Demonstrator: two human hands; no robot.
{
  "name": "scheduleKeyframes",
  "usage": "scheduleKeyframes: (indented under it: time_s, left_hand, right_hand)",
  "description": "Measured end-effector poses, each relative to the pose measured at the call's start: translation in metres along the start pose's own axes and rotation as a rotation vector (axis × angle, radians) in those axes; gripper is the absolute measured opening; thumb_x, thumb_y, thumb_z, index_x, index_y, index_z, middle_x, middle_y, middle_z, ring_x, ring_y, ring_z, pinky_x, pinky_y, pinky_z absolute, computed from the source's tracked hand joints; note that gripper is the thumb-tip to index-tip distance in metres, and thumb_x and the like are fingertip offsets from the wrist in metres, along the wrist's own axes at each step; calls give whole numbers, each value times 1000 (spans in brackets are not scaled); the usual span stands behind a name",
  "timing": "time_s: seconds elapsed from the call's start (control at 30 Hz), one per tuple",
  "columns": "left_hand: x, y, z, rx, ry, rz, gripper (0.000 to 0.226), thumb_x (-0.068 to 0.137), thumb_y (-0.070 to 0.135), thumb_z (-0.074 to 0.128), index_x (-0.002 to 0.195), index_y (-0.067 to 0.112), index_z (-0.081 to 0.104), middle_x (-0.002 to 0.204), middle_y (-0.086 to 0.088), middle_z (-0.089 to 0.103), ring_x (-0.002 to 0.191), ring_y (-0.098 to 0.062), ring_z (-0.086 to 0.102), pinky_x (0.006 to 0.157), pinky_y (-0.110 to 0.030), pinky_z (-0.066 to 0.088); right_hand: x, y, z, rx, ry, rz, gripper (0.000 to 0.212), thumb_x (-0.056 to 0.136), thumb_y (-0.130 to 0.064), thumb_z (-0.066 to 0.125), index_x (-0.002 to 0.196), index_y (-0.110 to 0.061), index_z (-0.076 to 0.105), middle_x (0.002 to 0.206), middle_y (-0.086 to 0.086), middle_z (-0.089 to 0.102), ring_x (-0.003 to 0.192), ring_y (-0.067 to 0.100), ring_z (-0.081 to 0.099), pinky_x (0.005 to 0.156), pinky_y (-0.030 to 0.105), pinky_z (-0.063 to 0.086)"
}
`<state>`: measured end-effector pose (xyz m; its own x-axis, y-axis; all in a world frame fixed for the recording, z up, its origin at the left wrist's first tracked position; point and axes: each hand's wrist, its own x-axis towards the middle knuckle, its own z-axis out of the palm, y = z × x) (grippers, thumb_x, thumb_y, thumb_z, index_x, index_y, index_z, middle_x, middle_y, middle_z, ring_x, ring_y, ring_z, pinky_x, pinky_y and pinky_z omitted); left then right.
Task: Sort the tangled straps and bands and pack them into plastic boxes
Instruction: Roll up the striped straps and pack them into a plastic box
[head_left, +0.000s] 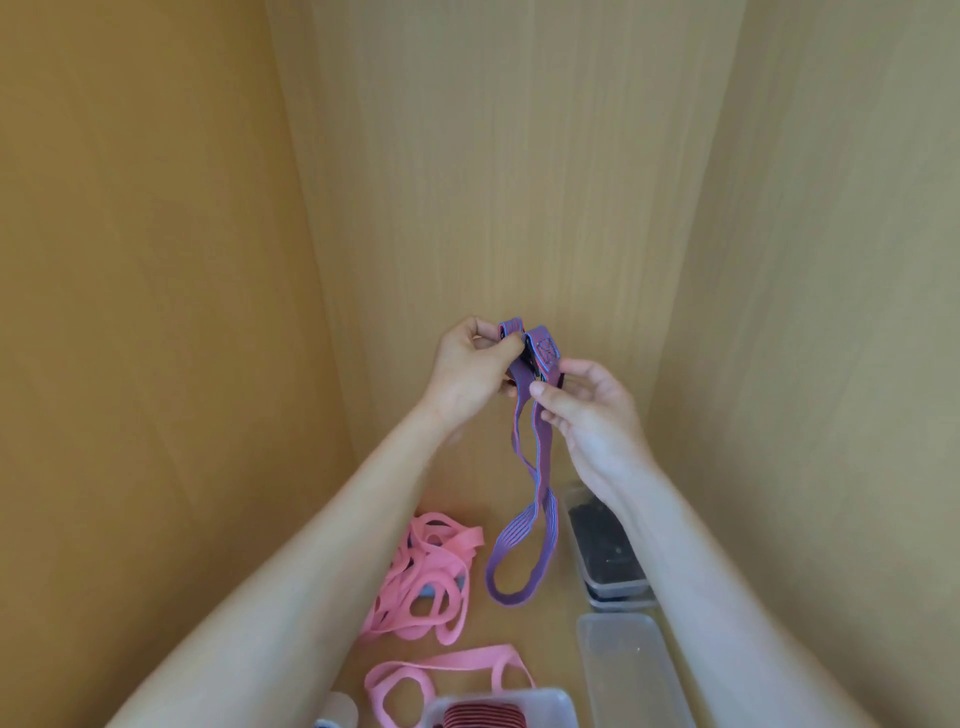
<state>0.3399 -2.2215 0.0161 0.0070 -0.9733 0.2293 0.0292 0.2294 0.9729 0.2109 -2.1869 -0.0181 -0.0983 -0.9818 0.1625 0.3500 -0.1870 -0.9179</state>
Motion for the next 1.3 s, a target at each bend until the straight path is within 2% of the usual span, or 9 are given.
scheduleKeyframes:
  time_s: [0.1,0.2,0.37,0.5,0.7,0.87,1.03,1.17,1.3]
  left_hand:
    - [2,7,-1,-130,-80,-22,16,97,8,62,108,2,51,82,-9,71,61,-15,66,50,-22,50]
    - [4,14,-5,-243,-139,-43,22,95,7,66,112,3,52,94,-14,68,71,-18,64,56,-22,53]
    - [11,14,-11,-309,-174,-71,23,90,-7,65,104,9,56,90,-6,60,73,-14,62,63,-21,58]
    - [13,13,-11,-324,-181,-90,24,90,-10,63,104,8,57,93,-6,61,74,-14,64,65,-22,59]
    - [16,16,-8,-287,-204,-84,38,91,-5,64,129,-8,57,91,-4,61,72,-8,64,67,-20,59]
    - [20,17,-5,-227,-210,-74,39,89,1,70,127,-3,60,79,1,62,65,-9,61,66,-21,57]
    - [21,14,-5,-243,-215,-78,32,88,1,71,118,5,61,77,1,64,66,-9,63,69,-21,57]
    - [20,14,-7,-272,-215,-77,27,88,-1,71,109,8,58,88,-11,73,79,-17,68,74,-22,57]
    - [19,13,-13,-303,-226,-60,29,86,-9,69,106,7,55,104,-22,66,83,-20,70,74,-22,58]
  right_hand:
    - [8,-5,2,-8,49,-20,17,92,7,64,99,-9,62,83,9,64,66,16,55,65,24,45]
    - [17,-9,-3,144,22,-18,15,97,2,58,93,-9,67,79,7,63,59,13,54,61,22,50]
    - [27,-9,-7,196,9,-23,48,106,-8,45,72,-13,79,75,3,74,65,16,48,66,27,42]
    - [30,-11,-7,187,29,-17,28,106,-8,45,93,-7,70,78,1,76,71,13,71,64,22,54]
    - [30,-17,-5,190,8,-18,23,104,-5,46,93,-7,67,73,0,75,71,10,73,68,20,56]
    - [31,-21,-2,76,53,-13,20,106,-3,43,103,-6,63,69,4,60,54,17,56,55,26,46]
    - [30,-24,-2,59,-9,100,37,105,-37,48,112,-6,66,66,-6,35,53,9,30,50,24,31]
    - [26,-24,-2,91,-110,67,20,103,-15,53,109,0,65,69,-4,43,51,9,34,45,21,32]
    - [22,-20,2,61,-91,39,33,108,-21,41,96,-8,69,72,3,62,55,14,53,55,25,45]
